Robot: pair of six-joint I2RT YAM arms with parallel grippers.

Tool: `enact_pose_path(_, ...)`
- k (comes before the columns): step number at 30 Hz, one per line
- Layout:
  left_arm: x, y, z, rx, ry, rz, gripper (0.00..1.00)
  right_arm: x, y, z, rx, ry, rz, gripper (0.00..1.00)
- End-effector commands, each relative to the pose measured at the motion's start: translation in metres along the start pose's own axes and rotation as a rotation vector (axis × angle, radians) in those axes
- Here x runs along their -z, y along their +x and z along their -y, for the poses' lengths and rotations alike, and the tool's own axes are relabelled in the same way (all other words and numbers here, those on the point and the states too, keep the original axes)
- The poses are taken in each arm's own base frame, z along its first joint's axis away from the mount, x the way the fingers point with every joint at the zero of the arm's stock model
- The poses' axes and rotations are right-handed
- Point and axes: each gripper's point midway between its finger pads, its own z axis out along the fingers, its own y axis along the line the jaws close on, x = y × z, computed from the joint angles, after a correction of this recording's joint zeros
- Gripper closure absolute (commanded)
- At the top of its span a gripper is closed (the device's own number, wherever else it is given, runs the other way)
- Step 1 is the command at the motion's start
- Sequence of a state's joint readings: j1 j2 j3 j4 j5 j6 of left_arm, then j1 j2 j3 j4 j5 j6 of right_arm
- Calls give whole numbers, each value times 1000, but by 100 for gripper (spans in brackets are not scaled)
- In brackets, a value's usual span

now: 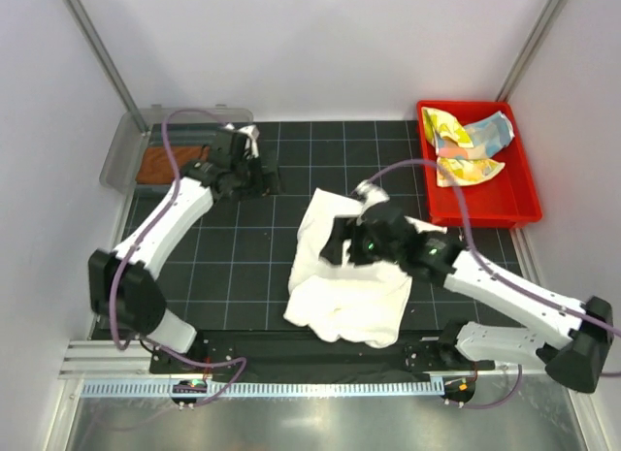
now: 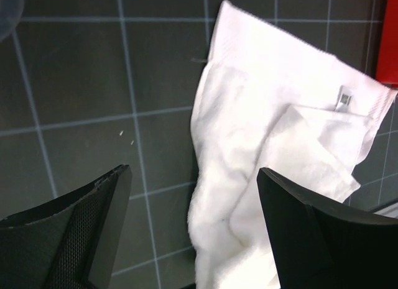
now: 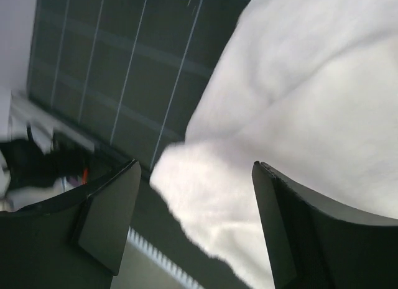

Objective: Fold and stack the towels
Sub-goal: Move the towel to the center of the board, then flatten out the crumpled towel

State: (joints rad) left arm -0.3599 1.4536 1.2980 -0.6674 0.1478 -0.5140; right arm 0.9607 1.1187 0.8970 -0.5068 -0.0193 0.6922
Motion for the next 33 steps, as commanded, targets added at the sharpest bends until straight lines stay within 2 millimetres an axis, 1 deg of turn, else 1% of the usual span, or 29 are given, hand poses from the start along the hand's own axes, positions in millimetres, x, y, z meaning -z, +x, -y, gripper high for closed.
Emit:
enact_pose_path(1, -26, -37, 42, -92, 56, 56, 15, 45, -79, 78, -148, 350, 324, 20)
enact_pose_path(2, -36, -35, 56, -133, 53, 50, 16, 52, -88, 95, -193, 381, 364, 23)
enact_pose_path(3, -46, -33, 64, -155, 49, 36, 17, 60, -97, 134, -278, 469, 406, 26)
enact_pose_path(4, -66, -33, 76, -184, 39, 11, 18, 63, -102, 149, -305, 492, 427, 27)
enact_pose_path(5, -77, -33, 78, -199, 7, 9, 19, 72, -106, 177, -367, 558, 450, 27)
enact_pose_path(6, -89, -31, 80, -207, -8, -6, 20, 75, -104, 188, -389, 581, 444, 28)
enact_pose_path(7, -108, -28, 82, -217, -18, -32, 21, 78, -103, 199, -417, 610, 446, 28)
enact_pose_path(8, -120, -23, 84, -226, -19, -49, 22, 80, -102, 208, -437, 631, 451, 28)
enact_pose_path(9, -131, -23, 81, -235, -55, -45, 24, 83, -94, 227, -491, 670, 456, 29)
enact_pose_path(10, -140, -18, 79, -237, -67, -61, 25, 84, -92, 234, -517, 677, 464, 29)
enact_pose_path(11, -158, -11, 76, -240, -83, -85, 26, 80, -80, 243, -550, 696, 452, 30)
enact_pose_path(13, -173, 0, 74, -242, -92, -117, 27, 83, -77, 258, -602, 709, 485, 31)
enact_pose_path(14, -184, 9, 68, -241, -107, -140, 27, 81, -73, 263, -622, 715, 484, 33)
enact_pose_path(15, -189, 15, 67, -242, -110, -154, 27, 78, -65, 272, -634, 741, 474, 33)
enact_pose_path(17, -196, 22, 65, -249, -120, -167, 27, 80, -58, 288, -666, 781, 479, 33)
enact_pose_path(18, -202, 25, 63, -254, -128, -174, 27, 78, -56, 295, -667, 792, 485, 33)
enact_pose_path(20, -206, 25, 60, -265, -148, -167, 26, 77, -54, 312, -689, 808, 486, 33)
enact_pose_path(21, -208, 26, 58, -270, -158, -167, 26, 75, -58, 319, -661, 805, 498, 33)
enact_pose_path(22, -209, 24, 57, -272, -167, -159, 26, 72, -56, 326, -671, 801, 482, 33)
enact_pose_path(23, -211, 22, 53, -276, -190, -145, 26, 73, -55, 334, -678, 801, 481, 32)
enact_pose_path(24, -211, 18, 52, -277, -201, -130, 26, 73, -60, 339, -669, 796, 492, 32)
enact_pose_path(26, -212, 12, 46, -286, -237, -98, 25, 66, -51, 348, -703, 782, 472, 32)
enact_pose_path(27, -215, 8, 48, -291, -232, -84, 23, 70, -55, 356, -727, 770, 510, 33)
enact_pose_path(28, -218, 9, 46, -300, -238, -83, 22, 69, -52, 359, -756, 755, 523, 33)
enact_pose_path(29, -220, 8, 44, -310, -240, -81, 22, 63, -44, 359, -773, 722, 514, 33)
enact_pose_path(30, -222, 7, 48, -316, -218, -77, 22, 67, -51, 364, -776, 706, 558, 33)
enact_pose_path(31, -226, 10, 50, -324, -201, -86, 21, 67, -49, 365, -784, 697, 564, 33)
enact_pose_path(32, -228, 9, 52, -333, -183, -86, 21, 61, -46, 361, -788, 655, 550, 33)
enact_pose_path(33, -231, 10, 55, -328, -158, -89, 21, 64, -49, 365, -784, 652, 574, 33)
